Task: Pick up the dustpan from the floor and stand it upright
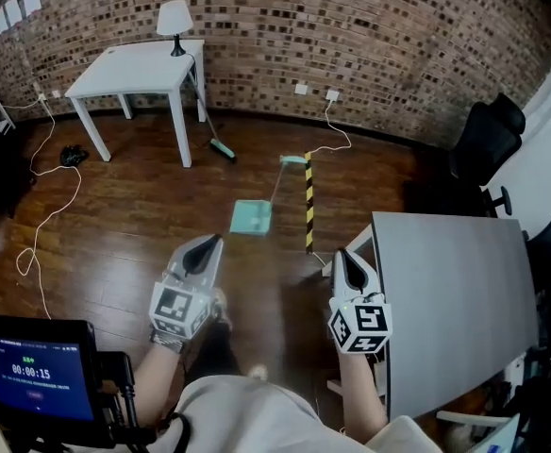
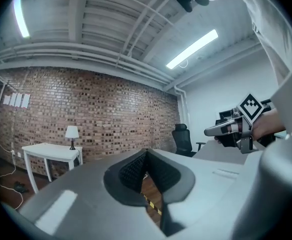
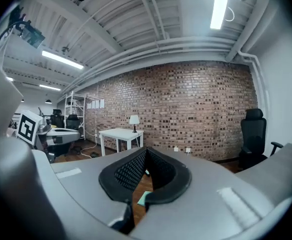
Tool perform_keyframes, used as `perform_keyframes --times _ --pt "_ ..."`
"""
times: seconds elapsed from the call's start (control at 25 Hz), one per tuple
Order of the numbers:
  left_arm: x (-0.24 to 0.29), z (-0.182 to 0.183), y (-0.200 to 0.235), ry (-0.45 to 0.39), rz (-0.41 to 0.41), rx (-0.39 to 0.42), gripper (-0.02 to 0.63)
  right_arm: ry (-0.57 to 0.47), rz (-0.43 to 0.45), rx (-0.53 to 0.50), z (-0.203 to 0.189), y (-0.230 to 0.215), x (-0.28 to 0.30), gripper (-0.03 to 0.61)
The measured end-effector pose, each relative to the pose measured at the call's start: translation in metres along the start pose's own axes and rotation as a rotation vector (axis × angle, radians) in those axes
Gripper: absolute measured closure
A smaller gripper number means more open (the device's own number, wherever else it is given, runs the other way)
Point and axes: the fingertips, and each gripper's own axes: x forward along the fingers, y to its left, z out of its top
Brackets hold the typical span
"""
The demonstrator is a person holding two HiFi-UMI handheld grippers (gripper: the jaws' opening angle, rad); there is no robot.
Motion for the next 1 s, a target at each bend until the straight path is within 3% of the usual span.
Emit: perform_keyframes --times 0.24,0.6,1.0 --pt "-0.052 0.0 -0.046 0.045 -0.02 0.006 0.612 0.036 0.001 0.035 -0.021 0.01 -0.063 0.565" --pt "-0.087 -0.003 -0.029 0.064 -0.02 0.021 0.612 0.003 0.044 0.06 -0.021 0.062 -0.078 0.565" --pt "-0.076 0.009 -0.034 0.037 -0.052 0.047 0.612 -0.018 0.076 0.007 -0.012 0.073 -0.072 0.568"
